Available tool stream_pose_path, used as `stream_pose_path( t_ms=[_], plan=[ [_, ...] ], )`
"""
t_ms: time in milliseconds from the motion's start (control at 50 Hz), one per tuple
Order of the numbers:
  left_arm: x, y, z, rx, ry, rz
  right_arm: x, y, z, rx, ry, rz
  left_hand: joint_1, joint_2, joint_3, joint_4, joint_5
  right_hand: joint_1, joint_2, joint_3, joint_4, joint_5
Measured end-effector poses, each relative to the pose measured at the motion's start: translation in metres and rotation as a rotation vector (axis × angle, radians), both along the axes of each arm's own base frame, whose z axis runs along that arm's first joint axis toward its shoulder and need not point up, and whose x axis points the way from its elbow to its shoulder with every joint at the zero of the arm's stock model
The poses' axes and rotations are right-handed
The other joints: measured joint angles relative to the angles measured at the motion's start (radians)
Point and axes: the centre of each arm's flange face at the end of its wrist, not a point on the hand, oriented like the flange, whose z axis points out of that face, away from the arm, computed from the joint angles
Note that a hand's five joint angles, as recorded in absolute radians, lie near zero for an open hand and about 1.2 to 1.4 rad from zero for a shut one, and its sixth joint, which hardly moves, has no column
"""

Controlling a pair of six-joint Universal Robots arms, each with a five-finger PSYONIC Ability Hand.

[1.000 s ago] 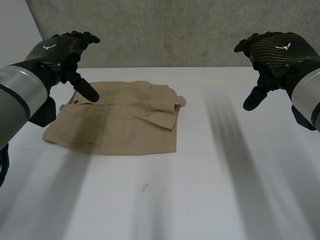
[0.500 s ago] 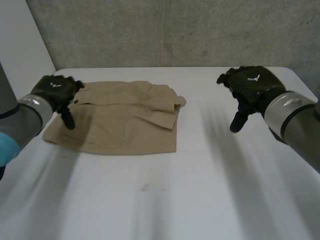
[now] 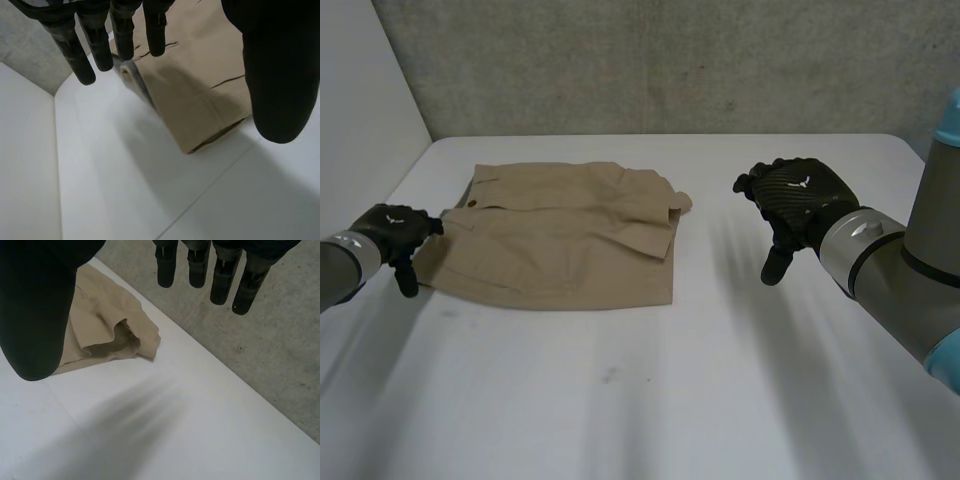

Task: Fold the shorts.

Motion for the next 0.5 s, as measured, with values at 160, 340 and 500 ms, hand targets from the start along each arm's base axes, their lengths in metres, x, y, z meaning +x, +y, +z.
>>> stream_pose_path(
  t_ms=[160,340,500],
  plan=[
    [0.003,-0.011,-0.007,-0.050,0.004,0.001,0.000,-0.001,-0.002,-0.014,0.027,0.002,0.057,0.059,0.058,0.056,0.056,0.000,0.000,0.000,0.000,0.000],
    [0.001,-0.014,-0.016,-0.047,0.009,-0.013,-0.001,-0.002,-0.003,-0.021,0.034,0.002,0.074,0.089,0.089,0.085,0.089,0.000,0.000,0.000,0.000,0.000],
    [-0.001,-0.016,-0.023,-0.037,0.009,-0.019,-0.001,-0.002,-0.003,-0.023,0.032,0.001,0.124,0.127,0.126,0.122,0.124,0.000,0.000,0.000,0.000,0.000]
  ],
)
